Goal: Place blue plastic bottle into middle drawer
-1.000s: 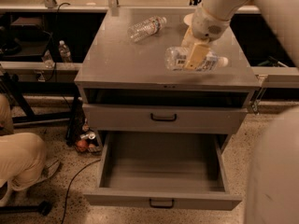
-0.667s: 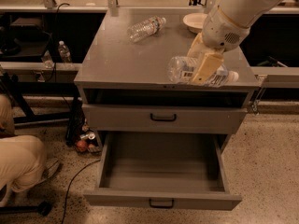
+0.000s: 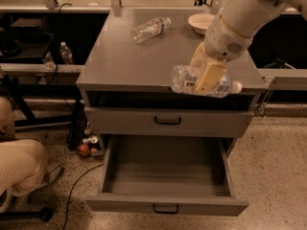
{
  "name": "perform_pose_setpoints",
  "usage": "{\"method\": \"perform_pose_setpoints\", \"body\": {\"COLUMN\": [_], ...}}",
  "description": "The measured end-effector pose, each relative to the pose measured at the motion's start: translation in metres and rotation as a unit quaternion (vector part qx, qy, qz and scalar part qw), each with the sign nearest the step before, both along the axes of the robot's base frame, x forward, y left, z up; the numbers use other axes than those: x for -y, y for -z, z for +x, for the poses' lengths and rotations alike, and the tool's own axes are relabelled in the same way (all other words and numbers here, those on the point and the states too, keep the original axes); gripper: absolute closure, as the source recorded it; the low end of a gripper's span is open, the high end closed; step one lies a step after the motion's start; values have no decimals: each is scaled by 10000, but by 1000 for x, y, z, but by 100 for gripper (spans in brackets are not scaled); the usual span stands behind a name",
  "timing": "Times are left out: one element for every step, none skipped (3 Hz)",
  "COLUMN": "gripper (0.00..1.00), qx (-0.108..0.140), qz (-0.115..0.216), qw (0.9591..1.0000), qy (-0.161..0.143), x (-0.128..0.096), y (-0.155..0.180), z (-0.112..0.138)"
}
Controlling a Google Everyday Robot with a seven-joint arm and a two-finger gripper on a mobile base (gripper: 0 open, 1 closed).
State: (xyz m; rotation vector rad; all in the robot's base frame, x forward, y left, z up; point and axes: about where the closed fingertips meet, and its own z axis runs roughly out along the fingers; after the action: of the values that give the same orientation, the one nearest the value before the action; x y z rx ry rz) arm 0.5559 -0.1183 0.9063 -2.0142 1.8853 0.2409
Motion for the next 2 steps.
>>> {"method": "perform_pose_setpoints", "body": {"gripper": [100, 100], "qx": [-420, -772], "qz": [166, 488], "qw": [9990, 9957], "qy": [47, 123], "x": [-11, -26], "y": [42, 93], "z": [-36, -72]}}
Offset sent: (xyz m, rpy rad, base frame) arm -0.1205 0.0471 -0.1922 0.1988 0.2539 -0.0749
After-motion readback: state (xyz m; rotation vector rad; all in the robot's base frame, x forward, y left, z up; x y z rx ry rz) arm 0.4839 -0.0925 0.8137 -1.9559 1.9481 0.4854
